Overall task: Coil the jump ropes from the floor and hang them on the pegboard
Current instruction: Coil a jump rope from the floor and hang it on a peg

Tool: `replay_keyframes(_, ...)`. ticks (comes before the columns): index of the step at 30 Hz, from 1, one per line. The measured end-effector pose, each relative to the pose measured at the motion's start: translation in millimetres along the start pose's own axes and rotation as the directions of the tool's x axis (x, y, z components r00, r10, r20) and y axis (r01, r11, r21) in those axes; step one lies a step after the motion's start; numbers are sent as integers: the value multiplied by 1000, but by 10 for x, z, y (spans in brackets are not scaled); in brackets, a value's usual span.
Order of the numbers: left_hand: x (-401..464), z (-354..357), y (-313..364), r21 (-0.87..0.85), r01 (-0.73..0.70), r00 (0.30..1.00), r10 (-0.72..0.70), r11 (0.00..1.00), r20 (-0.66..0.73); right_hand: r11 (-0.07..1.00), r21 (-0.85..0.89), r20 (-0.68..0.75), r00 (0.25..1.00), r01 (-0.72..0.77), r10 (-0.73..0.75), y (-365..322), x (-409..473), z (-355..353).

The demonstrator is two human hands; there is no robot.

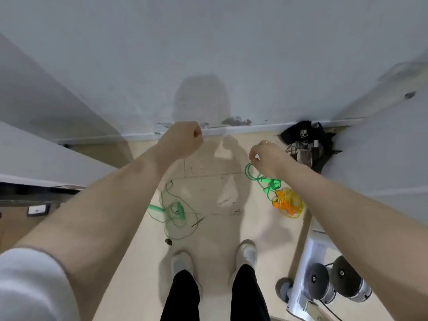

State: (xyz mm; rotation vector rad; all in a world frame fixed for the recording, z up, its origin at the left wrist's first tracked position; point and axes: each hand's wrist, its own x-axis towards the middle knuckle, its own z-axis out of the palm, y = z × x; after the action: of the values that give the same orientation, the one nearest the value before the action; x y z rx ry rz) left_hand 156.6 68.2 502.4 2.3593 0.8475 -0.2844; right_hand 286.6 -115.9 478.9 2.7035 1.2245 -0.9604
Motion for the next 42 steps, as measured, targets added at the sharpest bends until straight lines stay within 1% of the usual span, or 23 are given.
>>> replay_keyframes(2,79,576,-329,-31,54,998,-52,998,40,998,-52,88,996,24,-19,186,241,562)
replay_keyframes(4,112,1164,-737,-71,134,989,-129,988,79,997,-58,154,987,54,-44,281,472,1118)
replay_keyframes(6,77,1707,-1203,-102,220,971,-209,970,113,995,-70,218,974,72,-55,252,689,1675)
replay_keyframes(8,56,2197,-1684,-110,284,952,-266,953,152,989,-84,262,960,123,-97,173,940,2196)
replay_keyframes(10,56,2632,-2149,-103,360,922,-337,927,190,983,-60,285,946,176,-152,69,1215,2701)
replay_keyframes(13,75,3191,-2785,-118,438,891,-414,891,186,964,-36,301,922,265,-243,-103,1598,3442)
replay_keyframes(17,95,3799,-3451,-149,477,875,-451,866,176,904,-65,377,849,423,-370,-346,2024,4415)
replay_keyframes(19,81,4030,-3688,-169,487,870,-459,857,179,847,-116,408,802,519,-435,-520,2213,4812)
replay_keyframes(22,68,4312,-3977,-204,496,867,-466,844,178,789,-198,454,768,581,-451,-732,2457,5234)
replay_keyframes(24,69,4455,-4131,-222,503,863,-473,835,178,695,-318,449,748,645,-488,-843,2577,5446)
replay_keyframes(25,80,4505,-4192,-234,506,862,-477,830,172,645,-384,438,745,661,-502,-861,2629,5547)
replay_keyframes(28,95,4556,-4350,-283,536,843,-521,796,132,583,-491,387,762,647,-519,-805,2724,5734)
replay_keyframes(30,73,4526,-4415,-297,562,824,-553,772,122,452,-612,367,739,649,-565,-676,2770,5778)
replay_keyframes(31,60,4494,-4434,-286,568,820,-559,772,122,405,-647,401,740,646,-540,-647,2771,5743)
replay_keyframes(32,47,4452,-4439,-277,573,817,-563,771,123,415,-654,435,764,632,-477,-631,2754,5658)
replay_keyframes(33,40,4401,-4422,-274,574,817,-563,771,125,437,-640,441,768,632,-464,-596,2738,5593)
replay_keyframes(34,48,4338,-4383,-275,570,820,-557,774,129,485,-604,418,769,633,-483,-582,2717,5508)
replay_keyframes(35,72,4260,-4315,-277,559,828,-546,781,132,556,-558,356,783,615,-510,-578,2697,5403)
replay_keyframes(36,105,4172,-4223,-278,548,835,-533,789,134,622,-512,331,804,592,-493,-583,2655,5264)
replay_keyframes(38,183,3967,-3968,-293,516,856,-498,805,138,742,-379,309,831,553,-462,-621,2560,4883)
replay_keyframes(40,253,3691,-3646,-324,461,887,-442,826,135,847,-205,339,848,490,-408,-694,2448,4392)
replay_keyframes(41,278,3513,-3461,-333,421,907,-402,844,126,885,-109,341,853,453,-395,-738,2367,4129)
replay_keyframes(42,297,3321,-3271,-342,376,926,-359,861,115,901,-16,307,860,433,-408,-783,2280,3866)
